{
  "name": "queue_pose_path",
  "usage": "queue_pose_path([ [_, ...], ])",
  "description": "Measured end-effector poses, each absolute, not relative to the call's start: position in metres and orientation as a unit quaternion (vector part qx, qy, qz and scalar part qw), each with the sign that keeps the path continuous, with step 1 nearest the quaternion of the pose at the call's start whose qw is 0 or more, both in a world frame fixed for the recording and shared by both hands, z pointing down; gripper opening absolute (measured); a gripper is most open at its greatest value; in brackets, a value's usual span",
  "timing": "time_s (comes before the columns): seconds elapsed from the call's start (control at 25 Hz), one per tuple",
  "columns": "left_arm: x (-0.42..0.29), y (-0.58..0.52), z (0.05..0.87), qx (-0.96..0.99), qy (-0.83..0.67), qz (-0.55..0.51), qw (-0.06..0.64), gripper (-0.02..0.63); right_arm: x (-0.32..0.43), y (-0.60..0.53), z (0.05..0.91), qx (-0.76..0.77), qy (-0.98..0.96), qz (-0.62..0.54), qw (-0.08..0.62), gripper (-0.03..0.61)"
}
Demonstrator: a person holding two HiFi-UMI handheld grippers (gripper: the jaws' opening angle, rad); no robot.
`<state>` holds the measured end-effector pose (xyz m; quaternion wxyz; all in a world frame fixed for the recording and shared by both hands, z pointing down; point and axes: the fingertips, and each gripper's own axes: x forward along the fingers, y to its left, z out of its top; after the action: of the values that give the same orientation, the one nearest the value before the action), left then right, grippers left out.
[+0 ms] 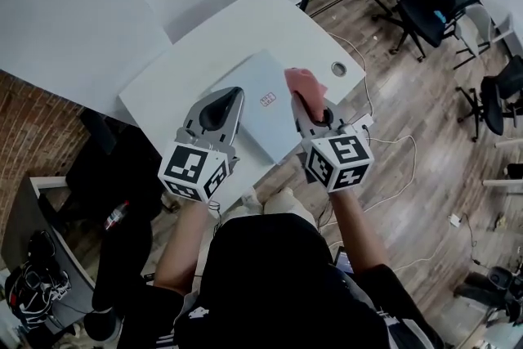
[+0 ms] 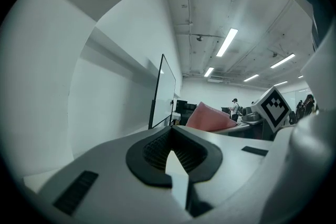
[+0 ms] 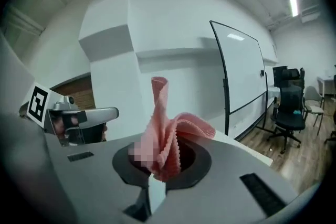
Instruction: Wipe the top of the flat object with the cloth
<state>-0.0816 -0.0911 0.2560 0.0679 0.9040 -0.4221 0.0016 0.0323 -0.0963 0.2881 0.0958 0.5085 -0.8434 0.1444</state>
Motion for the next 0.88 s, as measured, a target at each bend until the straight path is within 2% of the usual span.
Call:
queue_pose_path([
  [0.52,-0.059,-0.104,0.306,0.906,-0.419,0.039,0.050,0.011,0.048,-0.126,0.330,0.473,-0.856,0.170,0.121,0.046],
  [0.88,-0.034,-0.104,0.385,0.914,-0.385,0.095,0.088,0.012,0.053,-0.143,0.380,0.452,-0.855,0.195,0.164,0.046],
])
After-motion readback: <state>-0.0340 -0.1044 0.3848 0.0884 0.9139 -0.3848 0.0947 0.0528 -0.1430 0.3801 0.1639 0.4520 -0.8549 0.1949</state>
